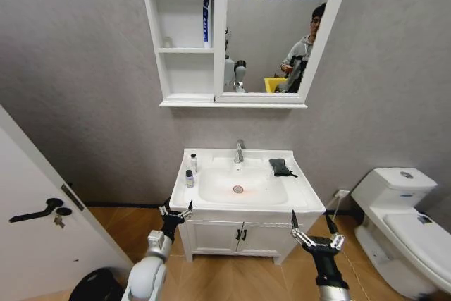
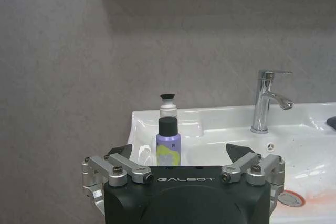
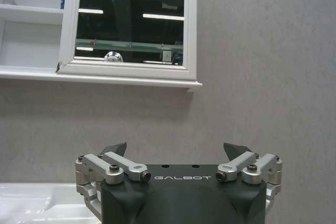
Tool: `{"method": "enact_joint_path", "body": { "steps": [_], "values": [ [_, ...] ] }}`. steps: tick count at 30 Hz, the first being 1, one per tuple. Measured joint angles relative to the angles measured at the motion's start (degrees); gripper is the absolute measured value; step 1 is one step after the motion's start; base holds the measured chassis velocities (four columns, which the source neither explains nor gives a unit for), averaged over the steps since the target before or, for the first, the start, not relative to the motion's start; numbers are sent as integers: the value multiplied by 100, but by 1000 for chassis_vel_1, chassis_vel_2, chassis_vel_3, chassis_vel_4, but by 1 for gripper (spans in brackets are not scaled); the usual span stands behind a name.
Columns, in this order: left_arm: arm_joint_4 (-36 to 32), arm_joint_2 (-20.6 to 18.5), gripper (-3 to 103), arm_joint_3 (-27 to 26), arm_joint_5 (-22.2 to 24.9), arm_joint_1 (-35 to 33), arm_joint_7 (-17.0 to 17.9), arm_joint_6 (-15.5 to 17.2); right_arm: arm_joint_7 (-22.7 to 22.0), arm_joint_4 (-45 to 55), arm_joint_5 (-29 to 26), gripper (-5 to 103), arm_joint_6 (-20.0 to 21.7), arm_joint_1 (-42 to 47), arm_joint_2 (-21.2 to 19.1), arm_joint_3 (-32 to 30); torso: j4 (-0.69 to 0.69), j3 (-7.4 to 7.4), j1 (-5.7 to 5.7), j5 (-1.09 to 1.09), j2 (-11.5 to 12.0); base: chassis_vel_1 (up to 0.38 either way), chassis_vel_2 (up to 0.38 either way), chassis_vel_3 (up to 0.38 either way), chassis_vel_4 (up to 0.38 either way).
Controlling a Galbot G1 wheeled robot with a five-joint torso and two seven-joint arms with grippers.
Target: Move facial cleanser and shampoo from washbasin to cabinet, then wipe washbasin with towel.
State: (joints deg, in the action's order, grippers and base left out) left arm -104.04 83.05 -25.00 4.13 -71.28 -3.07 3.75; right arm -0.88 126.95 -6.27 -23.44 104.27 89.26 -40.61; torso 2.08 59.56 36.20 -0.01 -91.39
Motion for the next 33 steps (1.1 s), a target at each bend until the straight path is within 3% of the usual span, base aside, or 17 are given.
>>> {"method": "enact_joint_path", "body": {
  "steps": [5,10,18,33],
  "values": [
    [23,-2,98,-49,60,28,-19,-9,-132,-12,103,100,-122,-207,46,-91,3,0,0,1,0,0,0,0,0],
    [-20,-25,98,-80,17,-89,-83,-68,-108,27,-60,100,117,-273,47,-70,3,-1,-4,0,-1,0,0,0,0],
    [-209,-60,98,-158,20,-230,-100,-76,-114,-56,-61,100,143,-319,117,34,2,-1,-5,1,-1,-23,29,31,-33],
    [-88,-6,98,-122,-102,-222,-104,-77,20,-164,-161,100,0,-275,62,99,2,1,5,2,2,-167,174,182,-183]
  ]
}}
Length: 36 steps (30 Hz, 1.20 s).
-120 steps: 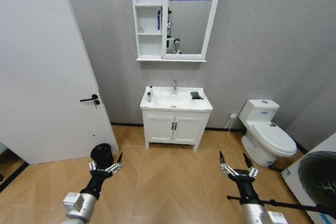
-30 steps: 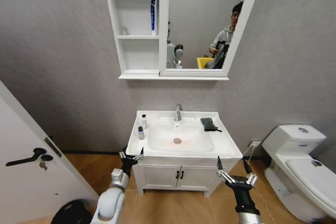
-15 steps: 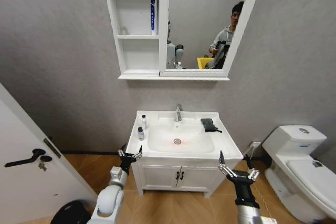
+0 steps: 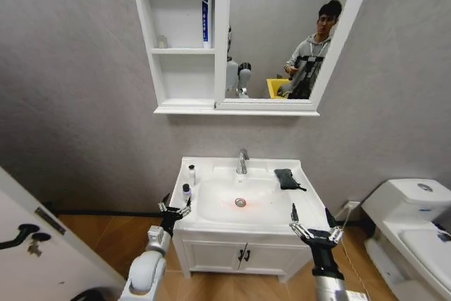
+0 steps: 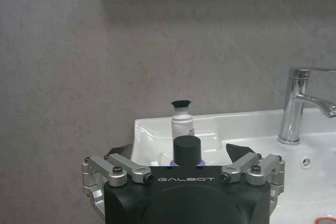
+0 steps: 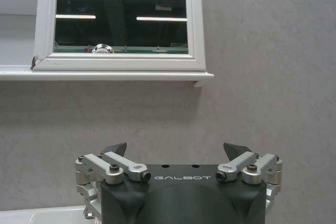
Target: Move facial cleanser and shampoo from washbasin to cabinet, then wipe washbasin with towel.
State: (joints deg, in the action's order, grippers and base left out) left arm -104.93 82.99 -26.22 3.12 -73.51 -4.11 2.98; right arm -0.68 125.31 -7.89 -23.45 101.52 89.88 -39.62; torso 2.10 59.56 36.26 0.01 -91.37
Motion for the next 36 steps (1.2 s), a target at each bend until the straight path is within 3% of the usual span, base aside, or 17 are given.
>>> {"method": "enact_joint_path", "body": {
  "steps": [7,25,30,32,36],
  "values": [
    [-33,-5,98,-81,-23,-82,7,-9,251,-146,16,100,-253,122,16,13,-1,-1,-7,-2,0,-52,71,40,-24],
    [533,62,99,142,2,182,-7,120,149,-202,13,100,-384,350,5,-99,0,-2,-7,-1,-3,16,-10,-11,12],
    [799,70,85,171,2,373,-22,151,109,-248,-6,100,-419,307,18,-114,-1,-2,-8,-1,-2,0,0,0,0],
    [878,72,70,204,4,399,-56,185,57,-250,-53,100,-428,303,9,-159,0,-2,-7,-1,-2,0,0,0,0],
    [936,77,64,214,4,406,-91,186,38,-267,-81,100,-458,319,4,-191,0,-2,-8,-1,-2,0,0,0,0]
  ]
}}
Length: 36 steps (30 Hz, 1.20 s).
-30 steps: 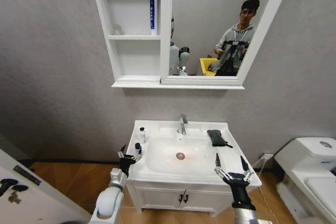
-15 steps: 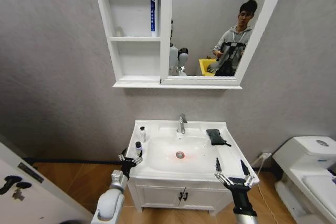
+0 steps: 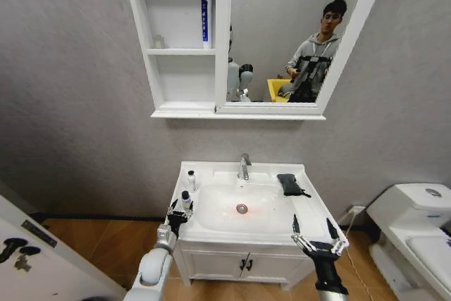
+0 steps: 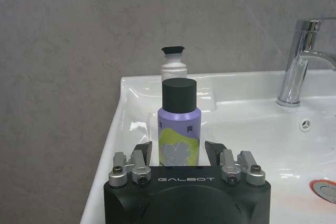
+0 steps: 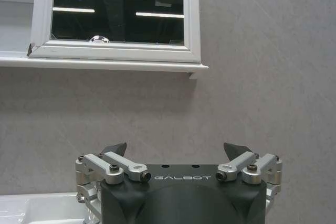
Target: Move facial cleanser and shampoo from washbasin to cabinet, then wipe washbasin with towel.
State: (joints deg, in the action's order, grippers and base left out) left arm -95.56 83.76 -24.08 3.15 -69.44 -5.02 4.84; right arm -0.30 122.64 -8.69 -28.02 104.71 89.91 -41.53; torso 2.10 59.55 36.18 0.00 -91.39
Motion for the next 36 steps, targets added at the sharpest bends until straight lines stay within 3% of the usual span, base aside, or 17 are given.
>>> {"method": "enact_joint_path", "body": {
  "steps": [2,4,8,14,18,20,22,23,24,27,28,29,30,31,32,35,36],
  "values": [
    [23,1,58,2,0,8,-15,-1,-9,-11,-8,100,-16,11,1,-7,0,0,0,0,0,0,0,0,0],
    [74,0,43,2,12,43,-61,-21,-31,-46,-12,100,-52,32,12,-9,0,0,0,0,0,0,0,0,0],
    [74,-15,42,1,50,48,-79,-38,-34,-55,-12,100,-68,44,18,-7,0,0,0,0,0,0,0,0,0],
    [-635,-362,42,-20,308,-91,-83,152,-40,-54,-48,100,-70,37,15,-18,0,0,0,-1,0,0,0,0,0],
    [-703,-411,42,-20,337,-99,-82,179,-40,-54,-50,100,-69,35,15,-17,0,0,0,-2,0,0,0,0,0],
    [-1080,-743,42,-24,601,-126,-82,349,-41,-53,-57,100,-56,22,16,-12,0,0,-1,-2,0,0,0,0,0],
    [-1126,-790,42,-25,644,-126,-80,372,-41,-53,-57,100,-48,16,16,-6,0,0,-1,0,0,0,0,0,0],
    [-1626,-1396,42,-99,1173,-83,-34,687,-38,-50,-48,100,-11,-18,25,34,0,0,-1,-2,0,0,0,0,0],
    [-1626,-1396,42,-99,1173,-83,-34,687,-38,-50,-48,100,-11,-18,25,34,0,0,-1,-2,0,0,0,0,0],
    [-2924,-3419,42,-630,3706,542,467,2092,46,-81,28,100,65,-63,34,120,0,0,-1,-1,0,0,0,0,0],
    [-2924,-3419,42,-630,3706,542,467,2092,46,-81,28,100,65,-63,34,120,0,0,-1,-1,0,0,0,0,0],
    [-3052,-3926,42,-732,4373,863,717,2426,55,-112,51,100,65,-56,28,133,0,0,-1,-2,0,0,0,0,0],
    [-3052,-3926,42,-732,4373,863,717,2426,55,-112,51,100,65,-56,28,133,0,0,-1,-2,0,0,0,0,0],
    [-3102,-4308,42,-778,4930,1229,961,2701,59,-136,74,100,61,-48,23,141,0,0,-1,-2,0,0,0,0,0],
    [-3102,-4308,42,-778,4930,1229,961,2701,59,-136,74,100,61,-48,23,141,0,0,-1,-2,0,0,0,0,0],
    [-3050,-4846,42,-726,5691,2024,1274,3113,62,-169,90,100,36,-38,39,149,0,0,0,-1,0,0,0,0,0],
    [-3050,-4846,42,-726,5691,2024,1274,3113,62,-169,90,100,36,-38,39,149,0,0,0,-1,0,0,0,0,0]
  ]
}}
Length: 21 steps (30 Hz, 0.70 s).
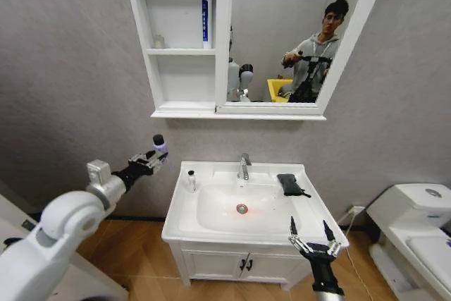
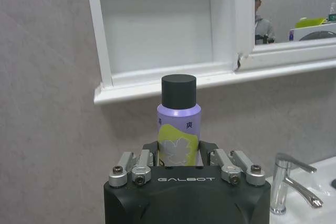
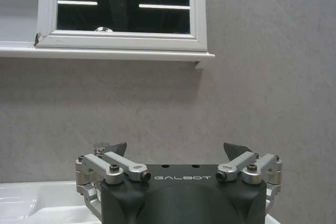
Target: Move facial cleanser and shampoo from washbasin to cabinet, then wipe washbasin with towel.
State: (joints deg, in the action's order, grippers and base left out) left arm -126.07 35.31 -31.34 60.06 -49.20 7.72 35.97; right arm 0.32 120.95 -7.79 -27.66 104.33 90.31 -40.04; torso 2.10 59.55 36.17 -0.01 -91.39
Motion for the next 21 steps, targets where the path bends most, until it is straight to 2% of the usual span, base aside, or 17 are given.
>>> {"method": "enact_joint_path", "body": {
  "steps": [3,4,5,6,7,8,9,10,11,13,14,17,18,21],
  "values": [
    [395,-364,42,658,557,1280,246,230,2,-39,14,100,-45,12,16,26,0,0,-1,0,0,0,0,0,0],
    [395,-364,42,658,557,1280,246,230,2,-39,14,100,-45,12,16,26,0,0,-1,0,0,0,0,0,0],
    [527,-406,42,959,713,1719,365,291,1,-55,21,100,-54,8,28,31,1,0,0,-1,0,0,0,0,0],
    [527,-406,42,959,713,1719,365,291,1,-55,21,100,-54,8,28,31,1,0,0,-1,0,0,0,0,0],
    [693,-420,42,1337,872,2278,497,353,2,-66,26,100,-59,2,41,33,0,1,0,-1,1,0,0,0,0],
    [772,-419,42,1523,937,2547,539,371,3,-71,27,100,-61,-2,45,33,0,1,0,-1,1,0,0,0,0],
    [988,-374,42,2049,1082,3245,650,421,4,-87,23,100,-67,-9,43,28,0,0,0,2,0,0,0,0,0],
    [1108,-316,42,2328,1166,3594,713,445,4,-100,17,100,-75,-14,37,14,0,0,0,2,0,0,0,0,0],
    [1108,-316,42,2328,1166,3594,713,445,4,-100,17,100,-75,-14,37,14,0,0,0,2,0,0,0,0,0],
    [1464,-66,42,2938,1343,4434,923,520,0,-130,-13,100,-95,-20,29,-21,-1,1,1,1,1,0,0,0,0],
    [1464,-66,42,2938,1343,4434,923,520,0,-130,-13,100,-95,-20,29,-21,-1,1,1,1,1,0,0,0,0],
    [2011,368,42,3455,1397,5270,1107,611,-11,-154,-89,100,-127,-8,20,-59,-2,1,1,2,0,0,0,0,0],
    [2011,368,42,3455,1397,5270,1107,611,-11,-154,-89,100,-127,-8,20,-59,-2,1,1,2,0,0,0,0,0],
    [2611,738,42,3812,1197,5756,1119,637,-21,-181,-156,100,-161,-2,-7,-91,0,1,1,2,0,0,0,0,0]
  ]
}}
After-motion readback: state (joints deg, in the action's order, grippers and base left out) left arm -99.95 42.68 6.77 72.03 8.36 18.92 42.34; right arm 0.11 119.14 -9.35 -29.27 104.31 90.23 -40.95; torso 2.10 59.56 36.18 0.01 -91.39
